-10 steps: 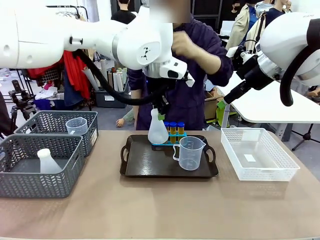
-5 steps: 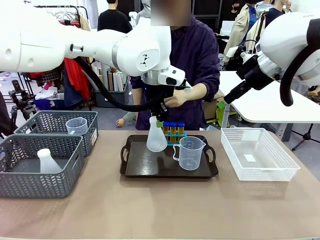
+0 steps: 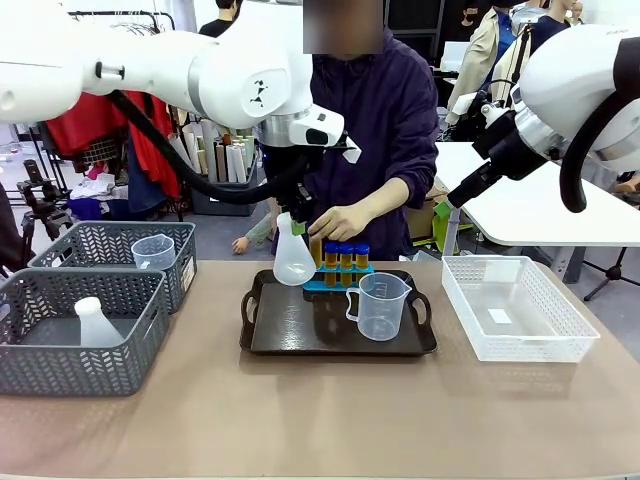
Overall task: Prepare the laboratory tools.
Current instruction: Pick up one Small flask and place it on the Handle tray.
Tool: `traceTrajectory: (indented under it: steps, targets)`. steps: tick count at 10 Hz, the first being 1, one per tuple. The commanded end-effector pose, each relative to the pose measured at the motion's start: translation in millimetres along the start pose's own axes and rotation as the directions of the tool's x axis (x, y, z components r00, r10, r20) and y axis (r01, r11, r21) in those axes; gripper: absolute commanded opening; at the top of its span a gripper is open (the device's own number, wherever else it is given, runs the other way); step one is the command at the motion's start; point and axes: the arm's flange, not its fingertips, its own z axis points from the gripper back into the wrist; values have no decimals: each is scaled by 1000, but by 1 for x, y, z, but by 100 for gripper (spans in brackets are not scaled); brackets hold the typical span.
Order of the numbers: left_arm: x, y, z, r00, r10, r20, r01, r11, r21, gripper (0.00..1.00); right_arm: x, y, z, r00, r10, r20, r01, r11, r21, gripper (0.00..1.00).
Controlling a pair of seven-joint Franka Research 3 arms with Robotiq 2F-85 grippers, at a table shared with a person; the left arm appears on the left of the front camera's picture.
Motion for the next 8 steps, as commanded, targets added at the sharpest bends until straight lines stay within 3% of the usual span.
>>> traceTrajectory:
  steps: [1,8]
  targets:
    - [-12,-5,-5,999,25,28,-24,1000,-6,0,-1,-1,1,1000,-4,5,4,1000,6,100]
    - [0,0,0,1000,0,0,0,1000,0,0,-1,-1,1,1000,-4,5,4,1000,6,100]
